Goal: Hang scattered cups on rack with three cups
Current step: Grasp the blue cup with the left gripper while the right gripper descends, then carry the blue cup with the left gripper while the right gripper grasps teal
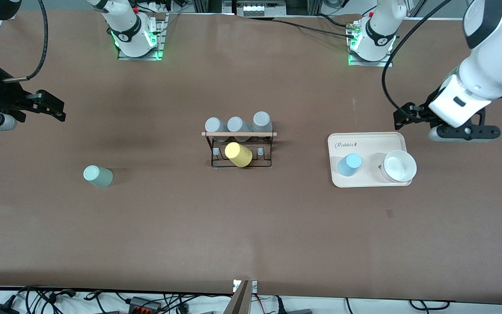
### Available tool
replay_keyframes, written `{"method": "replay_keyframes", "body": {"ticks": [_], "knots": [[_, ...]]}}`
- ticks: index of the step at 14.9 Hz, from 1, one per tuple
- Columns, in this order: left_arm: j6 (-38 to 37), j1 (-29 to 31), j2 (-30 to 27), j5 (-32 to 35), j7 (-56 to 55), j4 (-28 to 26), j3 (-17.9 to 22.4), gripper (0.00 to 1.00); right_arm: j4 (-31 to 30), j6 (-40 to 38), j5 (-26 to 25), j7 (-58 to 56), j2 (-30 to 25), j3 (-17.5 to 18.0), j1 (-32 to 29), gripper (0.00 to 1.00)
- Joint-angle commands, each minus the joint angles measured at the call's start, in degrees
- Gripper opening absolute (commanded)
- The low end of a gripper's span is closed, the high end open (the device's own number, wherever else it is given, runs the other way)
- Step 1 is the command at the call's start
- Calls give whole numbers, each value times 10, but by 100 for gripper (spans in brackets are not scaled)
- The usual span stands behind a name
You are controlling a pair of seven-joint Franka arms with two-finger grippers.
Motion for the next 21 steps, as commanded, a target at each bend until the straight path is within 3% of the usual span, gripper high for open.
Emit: {"method": "replay_keyframes", "body": {"ticks": [1,6,10,13,16,21], "knots": [[45,-1,68,-12,11,2,-2,100,-1,2,5,-11,-3,4,-4,100],[165,-2,146,-3,11,-34,-3,100,-2,1,3,-11,3,3,-6,100],[205,-44,200,69,-3,-54,-6,100,-19,11,1,-12,40,3,-22,100],[275,-44,214,70,-10,-98,-7,100,-81,100,-13,-12,66,2,-33,100],[295,-40,226,70,-11,-108,-6,100,-135,191,-18,-13,102,2,-51,100],[301,-45,225,70,-58,-141,-7,100,-157,286,-31,-43,176,2,-70,100]]}}
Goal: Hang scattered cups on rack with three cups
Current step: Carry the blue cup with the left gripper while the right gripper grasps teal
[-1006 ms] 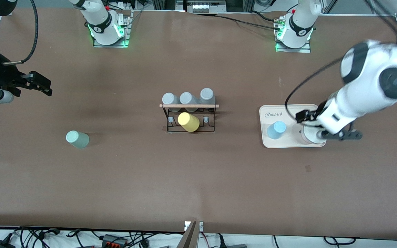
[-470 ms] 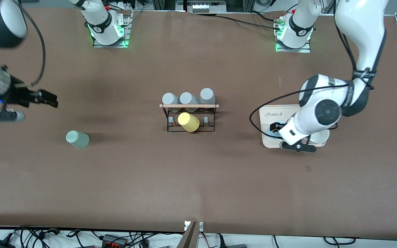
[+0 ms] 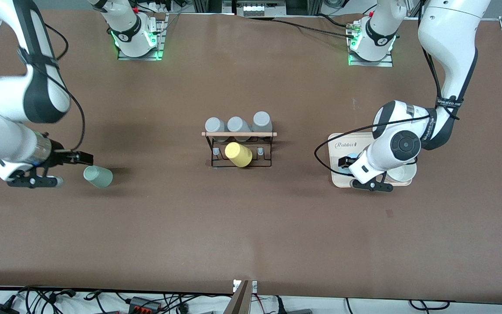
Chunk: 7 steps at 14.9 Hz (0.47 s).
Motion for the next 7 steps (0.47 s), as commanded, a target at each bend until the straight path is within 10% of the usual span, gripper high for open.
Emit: {"method": "replay_keyframes", "body": {"ticks": [1,5,7], "knots": [[9,-5,-9,12,-64,-29,-5,100,-34,64,-7,-32,14,6,-18,100],[10,-23,-8,13,-102,-33,-3,100,-110,175,-8,-62,15,6,-41,100],[10,-22,-9,13,-98,-32,-3,64,-131,211,-8,-63,23,6,-42,100]]}}
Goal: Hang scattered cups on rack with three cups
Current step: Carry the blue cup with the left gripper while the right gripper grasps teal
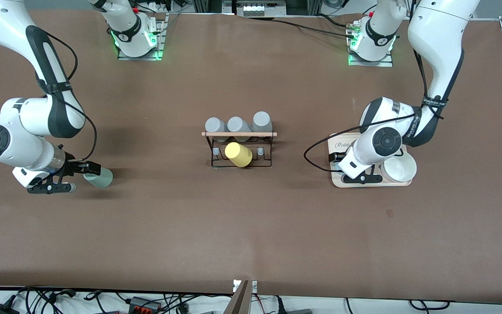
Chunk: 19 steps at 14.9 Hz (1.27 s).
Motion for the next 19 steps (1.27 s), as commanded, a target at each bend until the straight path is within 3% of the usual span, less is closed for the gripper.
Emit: {"method": "replay_keyframes", "body": {"ticks": [1,2,3,4,7,8,10,12,14,17,19], "knots": [[8,5,-9,13,-7,-10,0,35,-40,51,-5,-14,-4,6,-9,100],[9,5,-10,13,-9,-8,0,16,-45,63,-5,-14,-1,6,-9,100],[9,5,-11,13,-6,-3,0,4,-49,74,-5,-14,3,6,-9,100],[8,3,-14,13,-7,2,-2,0,-50,79,-6,-15,8,6,-9,100],[-56,-10,-31,12,-14,61,-3,0,-49,81,-13,-19,13,6,-9,100],[-101,-22,-30,3,-15,103,-4,0,-49,81,-20,-21,13,6,-9,95],[-215,-68,-7,-29,-55,227,-5,0,-49,81,-24,-21,14,6,-10,74],[-266,-110,10,-53,-153,299,-5,0,-48,80,-24,-21,13,6,-9,57],[-269,-137,7,-93,-213,310,-6,0,-45,79,-24,-21,13,6,-9,46],[-260,-189,16,-124,-286,331,-5,1,-32,68,-24,-20,-1,7,-2,42],[-229,-222,34,-121,-320,335,-4,3,7,11,-24,-17,-7,13,1,42]]}}
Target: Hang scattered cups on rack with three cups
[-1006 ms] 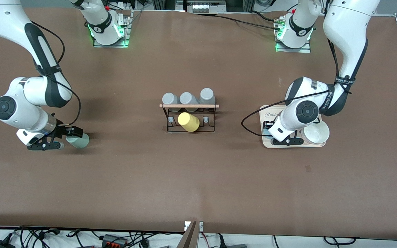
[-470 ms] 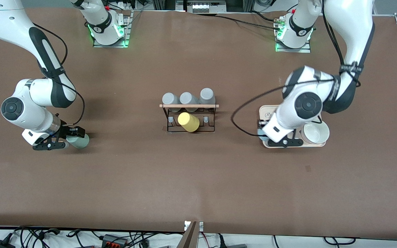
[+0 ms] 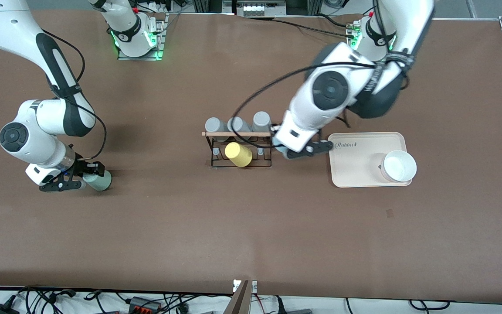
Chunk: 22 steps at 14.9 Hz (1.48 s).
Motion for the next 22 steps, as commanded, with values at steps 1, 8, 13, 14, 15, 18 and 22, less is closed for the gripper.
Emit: {"method": "replay_keyframes", "body": {"ticks": [1,8,13,14,15,18,22], "knots": [[35,-33,42,-8,-47,34,6,3,58,-87,-3,-3,-18,7,6,42],[105,-49,75,-4,-51,50,12,1,199,-268,6,32,-32,8,42,43],[110,-50,86,1,-48,57,13,1,264,-348,52,36,-36,8,58,43],[110,-47,90,3,-47,63,15,1,274,-360,53,36,-36,8,59,43],[109,-45,95,4,-47,75,15,1,281,-368,53,36,-36,8,60,43],[103,-43,105,1,-48,100,15,0,302,-393,53,56,-36,9,65,43],[103,-55,105,24,-49,95,15,0,321,-416,53,87,-36,9,81,43]]}}
